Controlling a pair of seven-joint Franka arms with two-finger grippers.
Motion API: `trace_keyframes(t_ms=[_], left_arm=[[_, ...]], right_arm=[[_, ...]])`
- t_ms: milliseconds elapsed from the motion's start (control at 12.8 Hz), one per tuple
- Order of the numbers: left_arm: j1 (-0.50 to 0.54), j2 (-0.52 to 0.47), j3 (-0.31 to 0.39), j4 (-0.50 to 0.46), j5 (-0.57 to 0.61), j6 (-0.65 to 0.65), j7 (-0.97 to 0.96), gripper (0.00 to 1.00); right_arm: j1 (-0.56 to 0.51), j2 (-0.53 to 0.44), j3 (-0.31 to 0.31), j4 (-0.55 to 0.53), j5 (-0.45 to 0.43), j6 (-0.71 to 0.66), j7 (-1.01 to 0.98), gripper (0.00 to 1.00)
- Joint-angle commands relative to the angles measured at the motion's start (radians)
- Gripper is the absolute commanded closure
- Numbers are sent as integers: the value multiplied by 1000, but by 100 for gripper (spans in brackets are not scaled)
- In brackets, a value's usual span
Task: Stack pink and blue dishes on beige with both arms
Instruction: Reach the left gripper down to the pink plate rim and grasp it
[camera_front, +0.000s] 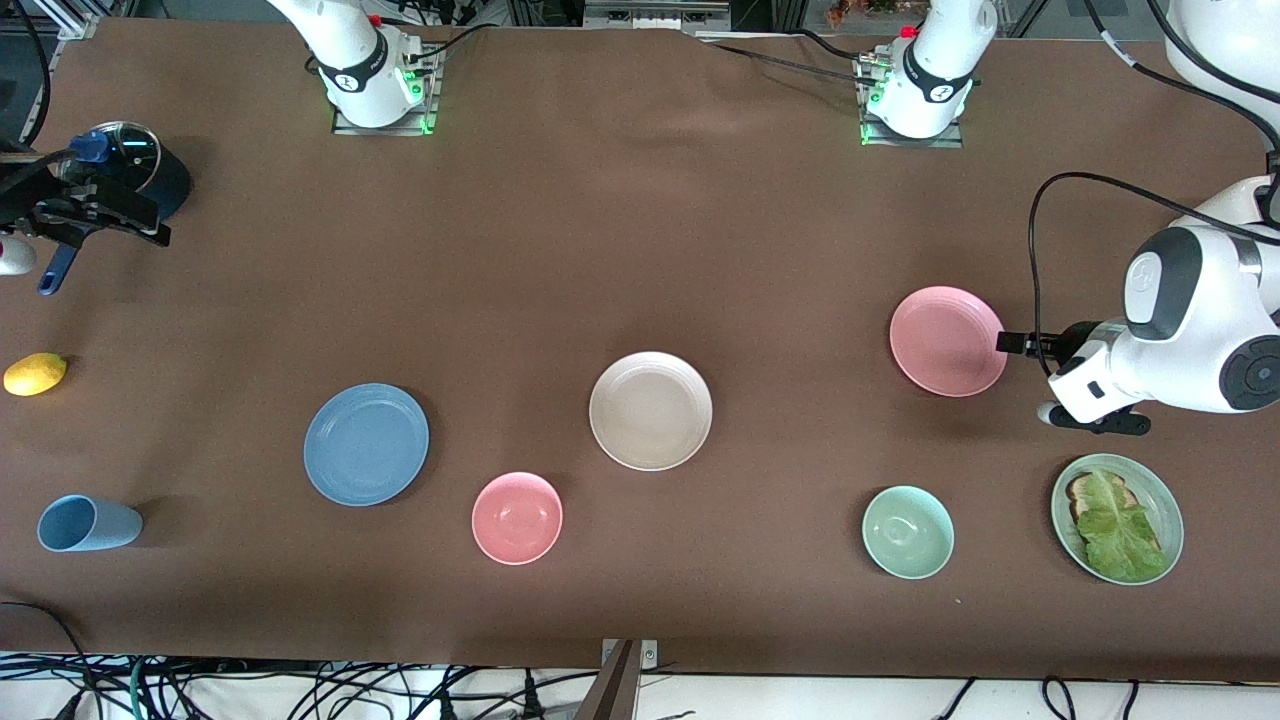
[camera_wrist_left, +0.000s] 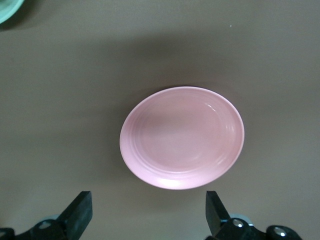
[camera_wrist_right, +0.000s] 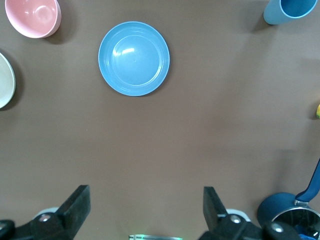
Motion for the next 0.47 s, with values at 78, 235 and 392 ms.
trace_keyframes(t_ms=[78, 235, 392], left_arm=[[50, -131, -8, -280, 21, 247, 81, 0], [84, -145, -11, -365, 19, 349, 129, 0], [90, -147, -9, -436, 21, 430, 133, 0]], right_arm=[[-1, -15, -2, -10, 2, -2, 6, 0], [-1, -15, -2, -8, 2, 1, 6, 0], [-1, -17, 1, -8, 2, -1, 6, 0]])
